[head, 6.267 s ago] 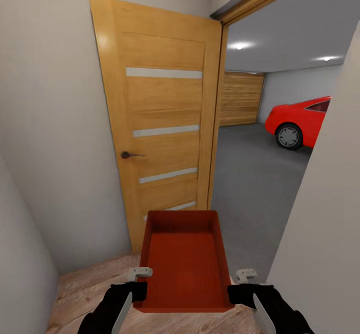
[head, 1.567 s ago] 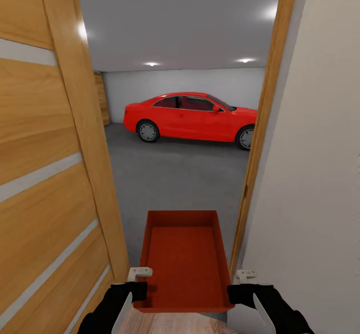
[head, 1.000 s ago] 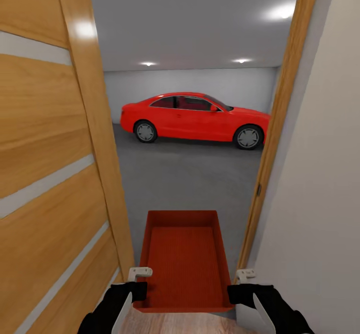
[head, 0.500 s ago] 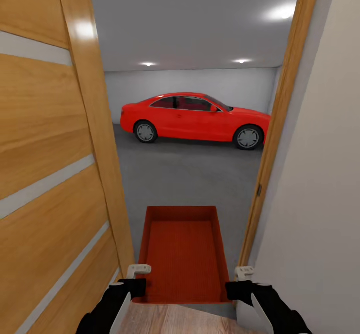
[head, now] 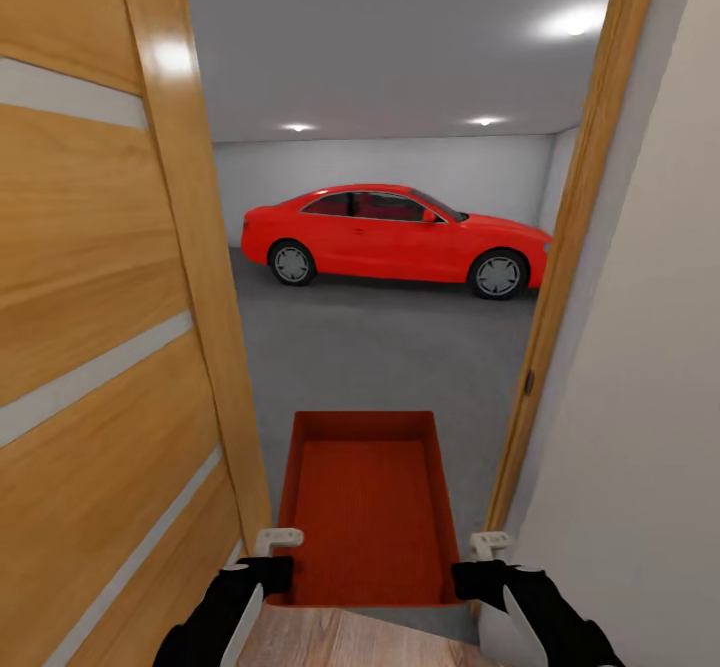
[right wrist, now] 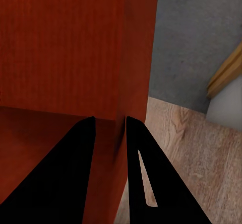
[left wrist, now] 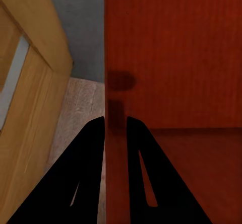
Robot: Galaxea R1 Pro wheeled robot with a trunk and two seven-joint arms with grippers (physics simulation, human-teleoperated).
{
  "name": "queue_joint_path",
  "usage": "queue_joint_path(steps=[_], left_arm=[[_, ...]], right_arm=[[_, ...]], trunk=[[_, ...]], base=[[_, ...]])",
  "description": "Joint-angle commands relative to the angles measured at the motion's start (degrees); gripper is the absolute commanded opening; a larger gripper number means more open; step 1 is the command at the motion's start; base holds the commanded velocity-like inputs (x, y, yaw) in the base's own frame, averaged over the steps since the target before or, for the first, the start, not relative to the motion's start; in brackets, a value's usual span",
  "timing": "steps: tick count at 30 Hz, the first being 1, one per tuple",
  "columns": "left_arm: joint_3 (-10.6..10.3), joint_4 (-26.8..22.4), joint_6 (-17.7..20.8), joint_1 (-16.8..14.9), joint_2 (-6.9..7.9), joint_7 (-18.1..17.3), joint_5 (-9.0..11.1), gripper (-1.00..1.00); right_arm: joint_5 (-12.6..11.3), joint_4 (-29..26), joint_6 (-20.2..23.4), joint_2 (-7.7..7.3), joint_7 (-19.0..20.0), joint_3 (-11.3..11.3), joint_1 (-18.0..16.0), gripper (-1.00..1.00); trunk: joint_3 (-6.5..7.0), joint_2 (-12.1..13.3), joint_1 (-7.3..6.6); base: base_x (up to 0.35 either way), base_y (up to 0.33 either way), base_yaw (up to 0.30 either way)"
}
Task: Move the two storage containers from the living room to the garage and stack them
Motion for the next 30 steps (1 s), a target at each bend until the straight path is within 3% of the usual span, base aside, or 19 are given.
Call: queue_joint_path(steps=[1,12,22,30], left_arm=[[0.52,-0.15,0.38,-0.07,-0.58,0.4,-0.63,-1.0],[0.52,-0.15,0.38,-0.07,-0.64,0.4,-0.63,-1.0],[0.52,-0.07,0.33,-0.07,-0.67,0.4,-0.63,-1.0],[0.52,-0.06,0.33,-0.07,-0.67,0.4,-0.63,-1.0]], right_arm=[[-0.44,-0.15,0.35,0.45,0.14,1.72,0.02,-1.0],[-0.44,-0.15,0.36,0.45,0.18,1.73,0.02,-1.0],[-0.44,-0.15,0.34,0.45,0.23,1.73,0.02,-1.0],[-0.44,-0.15,0.35,0.45,0.23,1.73,0.02,-1.0]], trunk=[[-0.1,-0.09,0.02],[-0.1,-0.09,0.02],[-0.1,-0.09,0.02],[-0.1,-0.09,0.02]], base=[[0.001,0.0,-0.111],[0.0,0.0,-0.242],[0.0,0.0,-0.034],[0.0,0.0,-0.216]])
